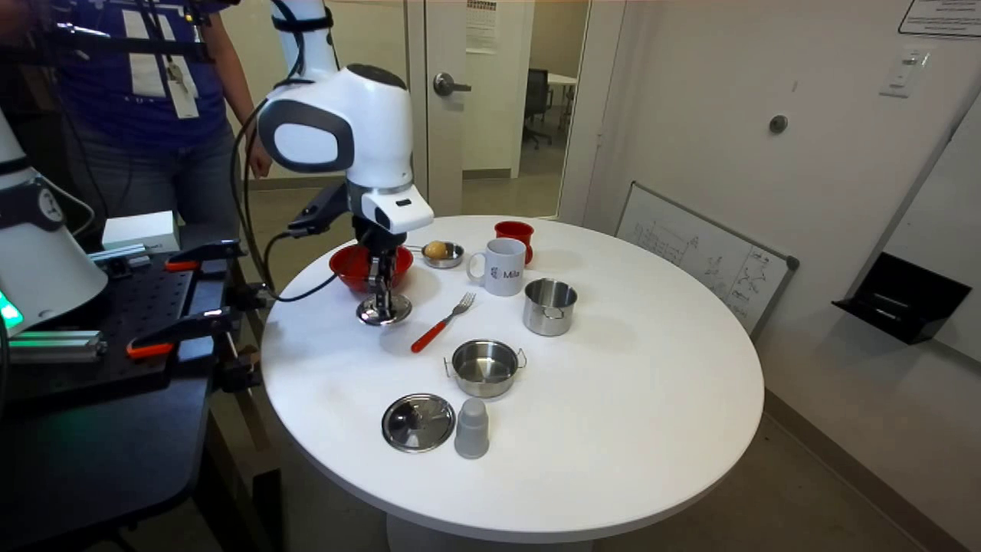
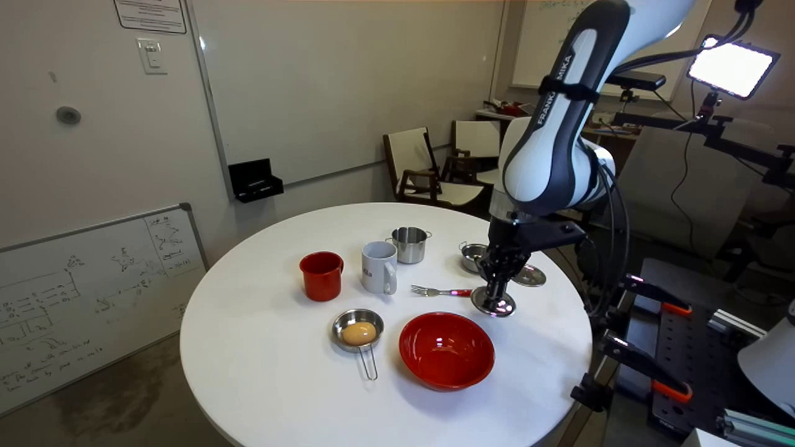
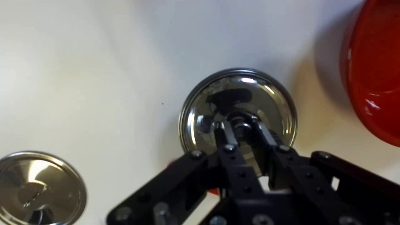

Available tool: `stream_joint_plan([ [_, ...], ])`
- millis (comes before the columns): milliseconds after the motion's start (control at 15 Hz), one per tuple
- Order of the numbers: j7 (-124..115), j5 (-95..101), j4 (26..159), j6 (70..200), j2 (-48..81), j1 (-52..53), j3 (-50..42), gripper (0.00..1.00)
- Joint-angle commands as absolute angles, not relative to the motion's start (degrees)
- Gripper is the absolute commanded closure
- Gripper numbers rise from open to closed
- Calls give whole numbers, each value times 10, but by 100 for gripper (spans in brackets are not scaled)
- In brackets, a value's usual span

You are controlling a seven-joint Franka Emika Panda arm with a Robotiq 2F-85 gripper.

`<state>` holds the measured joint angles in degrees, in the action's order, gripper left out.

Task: Cover the smaller pot with the lid on the left

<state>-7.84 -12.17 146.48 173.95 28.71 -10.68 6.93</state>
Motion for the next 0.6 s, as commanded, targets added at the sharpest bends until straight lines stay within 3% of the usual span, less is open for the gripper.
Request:
stream_joint_plan([
  [0, -92, -127, 1527, 1694, 163, -75, 56, 90],
  [533, -107, -41, 1499, 1630, 95, -26, -44, 90],
])
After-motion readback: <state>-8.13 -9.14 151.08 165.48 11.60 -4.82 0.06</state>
